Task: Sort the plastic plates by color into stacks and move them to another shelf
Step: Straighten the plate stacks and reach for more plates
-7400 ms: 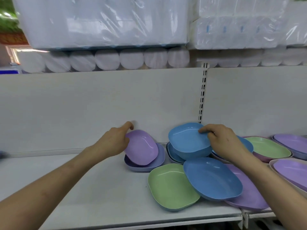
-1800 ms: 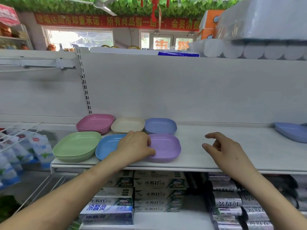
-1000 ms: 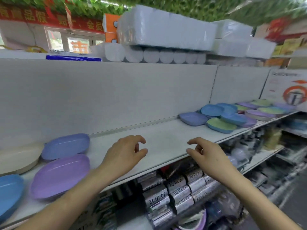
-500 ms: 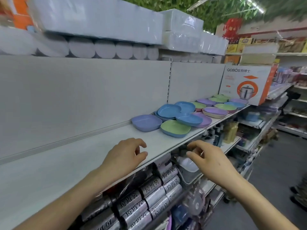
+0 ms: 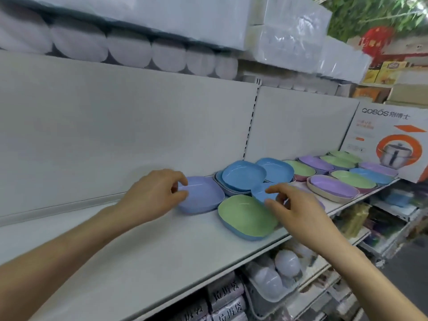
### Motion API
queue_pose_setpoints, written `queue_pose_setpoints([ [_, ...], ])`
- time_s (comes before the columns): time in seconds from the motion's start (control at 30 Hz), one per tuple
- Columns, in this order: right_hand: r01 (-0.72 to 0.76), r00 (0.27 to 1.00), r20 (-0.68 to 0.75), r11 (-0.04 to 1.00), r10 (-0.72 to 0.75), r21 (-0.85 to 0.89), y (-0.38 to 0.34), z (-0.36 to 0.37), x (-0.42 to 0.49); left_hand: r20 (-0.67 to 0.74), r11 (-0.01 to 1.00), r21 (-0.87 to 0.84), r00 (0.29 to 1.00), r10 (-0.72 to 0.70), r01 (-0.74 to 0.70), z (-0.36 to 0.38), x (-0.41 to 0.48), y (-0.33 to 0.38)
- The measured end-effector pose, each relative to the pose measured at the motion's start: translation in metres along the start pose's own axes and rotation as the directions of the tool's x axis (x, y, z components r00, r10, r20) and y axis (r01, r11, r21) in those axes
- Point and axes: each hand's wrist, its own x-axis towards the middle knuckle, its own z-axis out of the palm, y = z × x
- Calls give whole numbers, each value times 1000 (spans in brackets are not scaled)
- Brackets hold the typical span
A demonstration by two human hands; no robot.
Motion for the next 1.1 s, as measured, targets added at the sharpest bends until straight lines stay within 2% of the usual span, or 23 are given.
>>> queue_pose_setpoints([
  [0.23, 42, 999, 1, 997, -42, -64, 46, -7, 83, -21, 989, 40, 990, -141, 142, 21, 41, -13],
  [0.37, 87, 994, 76, 986, -77, -142, 79, -7, 115, -16, 969, 125, 977, -213, 213, 31, 54, -15],
  [0.67, 279, 943, 207, 959, -261, -58, 108, 13, 194, -77, 876, 184, 895, -439, 446, 46, 43, 2],
  [0.97, 318, 897, 332, 948, -292, -26, 113, 52, 233, -78, 814, 98, 820, -568, 573, 52, 20, 21],
  [1.1, 320, 896, 327, 948, -300, -6, 114, 57, 237, -109, 792, 117, 800, -590, 600, 53, 22, 27],
])
